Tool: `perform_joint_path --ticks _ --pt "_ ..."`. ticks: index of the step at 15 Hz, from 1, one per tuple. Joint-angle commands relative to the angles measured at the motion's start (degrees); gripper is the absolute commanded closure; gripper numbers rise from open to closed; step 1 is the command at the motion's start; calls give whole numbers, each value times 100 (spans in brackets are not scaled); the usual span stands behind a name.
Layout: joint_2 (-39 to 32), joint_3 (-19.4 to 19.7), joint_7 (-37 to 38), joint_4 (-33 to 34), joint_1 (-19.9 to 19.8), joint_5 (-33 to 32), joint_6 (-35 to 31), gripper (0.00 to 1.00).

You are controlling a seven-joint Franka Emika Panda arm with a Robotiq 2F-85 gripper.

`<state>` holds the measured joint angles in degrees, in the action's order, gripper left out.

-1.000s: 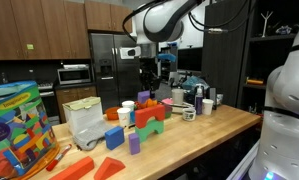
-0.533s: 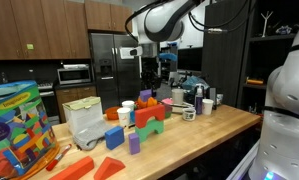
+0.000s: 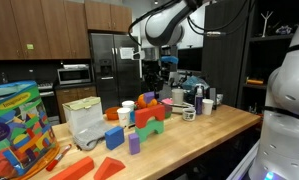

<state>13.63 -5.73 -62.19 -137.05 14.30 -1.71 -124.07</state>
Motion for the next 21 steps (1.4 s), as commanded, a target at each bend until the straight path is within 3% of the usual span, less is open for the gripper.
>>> perform_joint_path --ticks 1,21 --pt "-59 34 -204 31 -48 105 28 84" --pt "-230 11 -801 -69 -46 568 -104 84"
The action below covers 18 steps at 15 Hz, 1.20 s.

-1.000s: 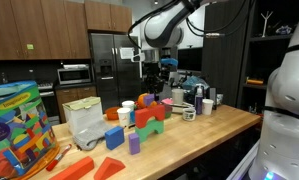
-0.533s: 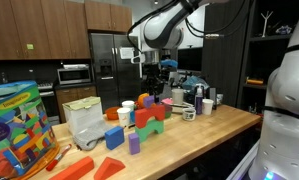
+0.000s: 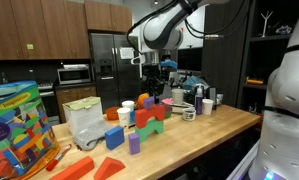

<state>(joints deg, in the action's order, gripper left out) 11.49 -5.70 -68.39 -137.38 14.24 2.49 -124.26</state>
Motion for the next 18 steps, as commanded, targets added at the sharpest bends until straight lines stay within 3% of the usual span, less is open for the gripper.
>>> perform_joint_path --ticks 1,18 --pt "-30 5 -187 -35 -41 150 -87 84" --pt "-136 -12 -300 -23 -49 329 -259 84"
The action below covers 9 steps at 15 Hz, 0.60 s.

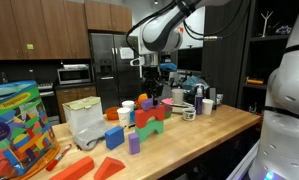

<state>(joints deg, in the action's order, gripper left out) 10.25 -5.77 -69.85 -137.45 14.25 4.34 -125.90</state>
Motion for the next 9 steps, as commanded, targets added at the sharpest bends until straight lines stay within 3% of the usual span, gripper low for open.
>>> perform_joint_path --ticks 1,5,7,9 --pt "-26 -5 -165 -16 -53 167 -106 84" --pt "-34 -4 -177 -9 -68 170 -126 84" --pt "-30 -2 -178 -4 -69 180 -133 34" --pt "-28 -2 -179 -1 -68 184 -149 28"
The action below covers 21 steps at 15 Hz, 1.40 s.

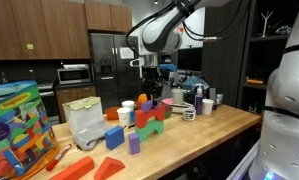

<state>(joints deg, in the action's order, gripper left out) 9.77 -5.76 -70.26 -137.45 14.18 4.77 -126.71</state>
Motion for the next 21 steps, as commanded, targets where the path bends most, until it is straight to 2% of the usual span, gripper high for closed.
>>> perform_joint_path --ticks 1,4,5,13,21 --pt "24 -2 -141 -2 -59 146 -74 23" --pt "27 -3 -143 -3 -56 155 -84 4" --pt "34 -3 -146 -9 -55 162 -91 1" --pt "435 -153 -49 -289 58 106 -259 0" --pt "876 -545 94 -895 551 28 -680 0"
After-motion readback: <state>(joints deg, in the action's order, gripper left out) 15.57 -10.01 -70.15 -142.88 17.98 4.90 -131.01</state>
